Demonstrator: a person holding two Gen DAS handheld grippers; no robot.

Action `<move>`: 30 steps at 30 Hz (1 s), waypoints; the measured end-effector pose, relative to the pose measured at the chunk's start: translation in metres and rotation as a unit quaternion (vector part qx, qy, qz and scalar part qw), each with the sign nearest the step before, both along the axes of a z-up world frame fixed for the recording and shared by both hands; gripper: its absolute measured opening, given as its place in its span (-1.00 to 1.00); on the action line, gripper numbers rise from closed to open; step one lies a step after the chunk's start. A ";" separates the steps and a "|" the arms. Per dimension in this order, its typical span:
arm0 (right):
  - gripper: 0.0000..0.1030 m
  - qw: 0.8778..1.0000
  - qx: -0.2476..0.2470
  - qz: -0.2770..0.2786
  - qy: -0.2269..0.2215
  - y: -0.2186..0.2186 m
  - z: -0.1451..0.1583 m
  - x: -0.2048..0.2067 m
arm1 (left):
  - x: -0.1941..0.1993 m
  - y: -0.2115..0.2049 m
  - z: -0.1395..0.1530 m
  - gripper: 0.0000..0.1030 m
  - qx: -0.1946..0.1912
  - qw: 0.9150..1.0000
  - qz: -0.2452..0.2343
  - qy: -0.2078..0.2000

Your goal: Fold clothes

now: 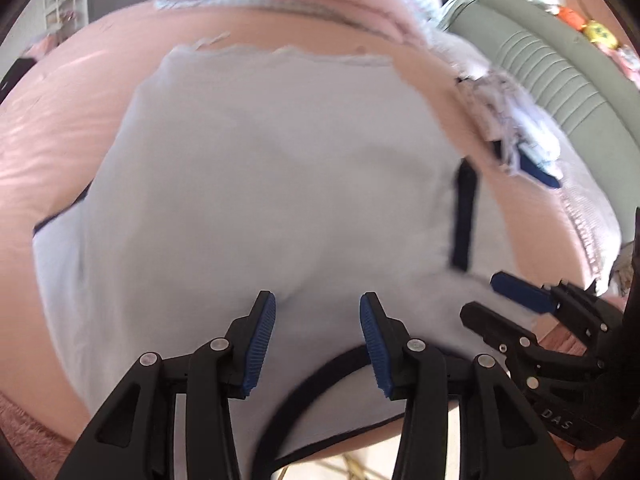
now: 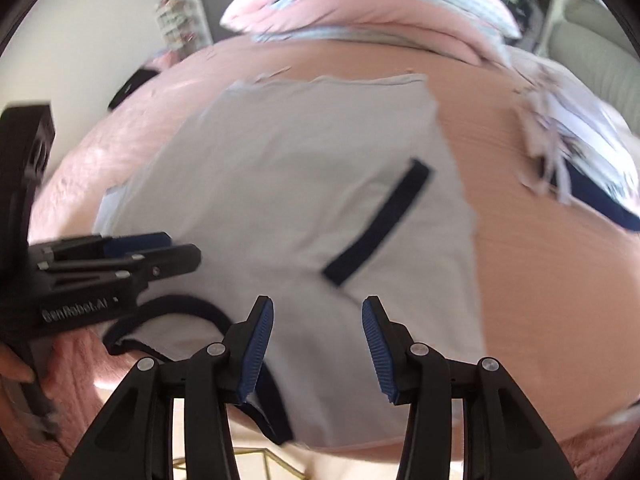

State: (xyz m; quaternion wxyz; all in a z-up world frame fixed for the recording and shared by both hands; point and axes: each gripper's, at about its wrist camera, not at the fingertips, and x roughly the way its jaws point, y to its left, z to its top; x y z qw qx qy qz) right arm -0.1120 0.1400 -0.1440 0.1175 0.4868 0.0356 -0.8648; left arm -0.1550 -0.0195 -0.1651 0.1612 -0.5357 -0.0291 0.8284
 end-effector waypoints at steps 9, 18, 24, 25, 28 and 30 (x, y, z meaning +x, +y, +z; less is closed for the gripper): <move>-0.09 0.993 0.066 0.085 -0.057 0.001 -0.018 0.047 | 0.053 0.009 -0.008 0.06 -0.073 0.995 -0.074 0.004; -0.09 0.998 0.039 0.044 -0.011 -0.001 0.002 0.056 | 0.071 -0.008 0.004 0.22 -0.021 0.999 -0.024 0.035; -0.09 0.997 -0.014 0.061 -0.044 -0.019 0.014 0.087 | 0.076 -0.088 0.027 0.23 0.032 0.983 0.165 0.078; -0.09 0.997 -0.014 0.065 -0.033 -0.023 0.020 0.088 | 0.074 -0.101 0.025 0.23 0.043 0.977 0.197 0.073; -0.09 0.997 -0.011 0.078 -0.010 -0.037 0.032 0.087 | 0.056 -0.128 0.013 0.22 0.058 0.961 0.267 0.050; -0.09 0.997 0.001 0.077 -0.024 -0.045 0.030 0.059 | 0.042 -0.150 0.007 0.22 0.069 0.954 0.290 0.040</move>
